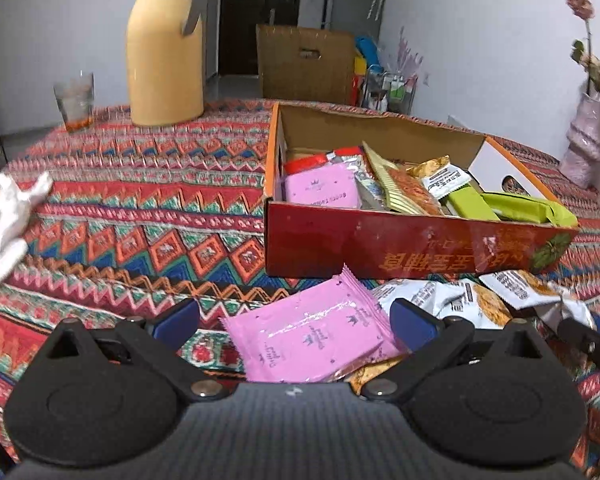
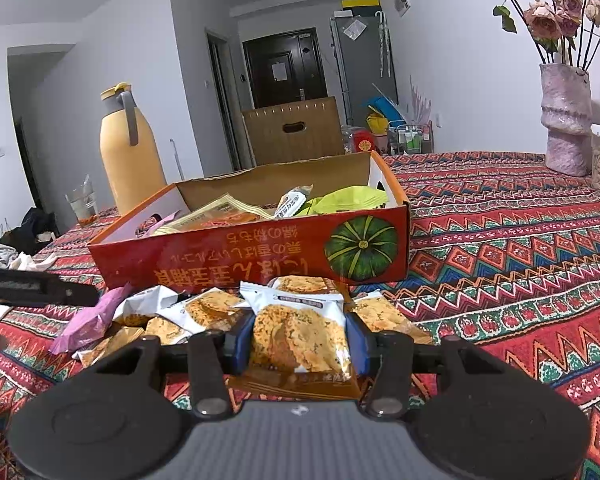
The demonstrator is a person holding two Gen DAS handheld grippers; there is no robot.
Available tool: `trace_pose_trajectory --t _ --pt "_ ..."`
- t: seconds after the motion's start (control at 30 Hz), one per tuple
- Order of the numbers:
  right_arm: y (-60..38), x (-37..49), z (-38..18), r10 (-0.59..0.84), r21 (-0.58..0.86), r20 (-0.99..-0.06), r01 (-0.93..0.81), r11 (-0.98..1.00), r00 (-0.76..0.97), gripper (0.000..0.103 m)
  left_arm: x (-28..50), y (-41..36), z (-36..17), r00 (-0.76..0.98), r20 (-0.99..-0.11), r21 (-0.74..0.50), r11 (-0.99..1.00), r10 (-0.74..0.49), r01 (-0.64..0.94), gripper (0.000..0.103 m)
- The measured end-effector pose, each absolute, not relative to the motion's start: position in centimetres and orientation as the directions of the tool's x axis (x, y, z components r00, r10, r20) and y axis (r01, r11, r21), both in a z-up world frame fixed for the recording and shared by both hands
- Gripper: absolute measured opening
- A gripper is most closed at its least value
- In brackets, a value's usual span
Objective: Organize snacks
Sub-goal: 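Grasp the pink packet with the left gripper and lift it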
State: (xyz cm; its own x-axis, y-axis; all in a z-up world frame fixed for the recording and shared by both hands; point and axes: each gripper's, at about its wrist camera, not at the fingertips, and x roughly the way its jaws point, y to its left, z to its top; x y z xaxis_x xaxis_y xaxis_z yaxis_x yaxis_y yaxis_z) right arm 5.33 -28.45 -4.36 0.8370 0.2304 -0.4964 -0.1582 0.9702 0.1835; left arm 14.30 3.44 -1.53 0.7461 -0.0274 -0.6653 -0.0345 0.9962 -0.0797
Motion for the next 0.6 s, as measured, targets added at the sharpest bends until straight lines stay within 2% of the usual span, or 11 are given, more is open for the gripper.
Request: trace_pose_trajectory --t 0.13,0.6 --pt "-28.4 5.3 -4.5 0.235 0.185 -0.499 -0.163 0.969 0.834 0.047 15.2 3.8 -2.4 0.728 -0.686 -0.087 0.994 -0.008 -0.072 0.103" --pt "-28.2 5.4 -4.7 0.238 0.183 -0.503 -0.166 0.969 0.831 0.048 16.1 4.7 -3.8 0.678 -0.732 -0.17 0.982 -0.07 -0.082 0.103"
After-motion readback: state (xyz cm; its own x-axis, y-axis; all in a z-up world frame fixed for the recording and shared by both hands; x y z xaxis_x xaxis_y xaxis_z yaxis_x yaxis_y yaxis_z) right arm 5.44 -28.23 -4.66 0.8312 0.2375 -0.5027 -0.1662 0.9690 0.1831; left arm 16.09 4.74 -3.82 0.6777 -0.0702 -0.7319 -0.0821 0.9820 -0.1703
